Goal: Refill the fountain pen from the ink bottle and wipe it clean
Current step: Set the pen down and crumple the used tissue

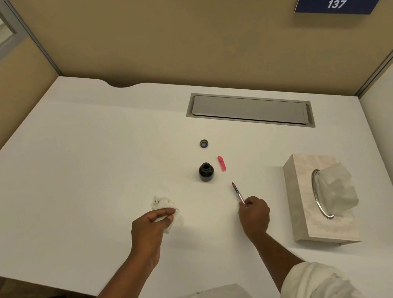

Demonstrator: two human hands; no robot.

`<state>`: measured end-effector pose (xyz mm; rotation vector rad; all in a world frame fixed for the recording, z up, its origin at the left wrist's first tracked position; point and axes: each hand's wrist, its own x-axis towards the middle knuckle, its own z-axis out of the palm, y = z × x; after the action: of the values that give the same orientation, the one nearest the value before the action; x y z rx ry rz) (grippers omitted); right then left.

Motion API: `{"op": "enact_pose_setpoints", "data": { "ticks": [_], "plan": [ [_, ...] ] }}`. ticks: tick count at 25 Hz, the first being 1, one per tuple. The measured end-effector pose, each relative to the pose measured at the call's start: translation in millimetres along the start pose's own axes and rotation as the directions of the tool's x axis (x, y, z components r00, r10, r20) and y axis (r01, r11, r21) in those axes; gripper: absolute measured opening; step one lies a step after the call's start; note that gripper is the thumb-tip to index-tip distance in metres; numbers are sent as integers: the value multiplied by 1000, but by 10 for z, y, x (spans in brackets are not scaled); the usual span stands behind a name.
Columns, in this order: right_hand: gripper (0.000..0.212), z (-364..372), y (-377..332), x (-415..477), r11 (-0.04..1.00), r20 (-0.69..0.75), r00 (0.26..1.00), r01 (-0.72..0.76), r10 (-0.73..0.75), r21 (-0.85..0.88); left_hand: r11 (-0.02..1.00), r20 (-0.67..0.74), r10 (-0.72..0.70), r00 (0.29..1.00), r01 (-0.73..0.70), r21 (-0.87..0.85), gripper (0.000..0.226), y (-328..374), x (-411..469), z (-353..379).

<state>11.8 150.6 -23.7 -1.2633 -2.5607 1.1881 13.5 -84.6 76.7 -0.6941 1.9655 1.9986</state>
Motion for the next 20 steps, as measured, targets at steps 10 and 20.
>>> {"op": "enact_pose_setpoints", "data": {
  "ticks": [10, 20],
  "plan": [
    [12, 83, 31, 49, 1000, -5, 1000, -12, 12, 6, 1000, 31, -18, 999, 18, 3, 24, 38, 135, 161],
    [15, 108, 49, 40, 996, -1, 1000, 16, -16, -85, 999, 20, -41, 999, 41, -5, 25, 15, 147, 171]
  ]
}}
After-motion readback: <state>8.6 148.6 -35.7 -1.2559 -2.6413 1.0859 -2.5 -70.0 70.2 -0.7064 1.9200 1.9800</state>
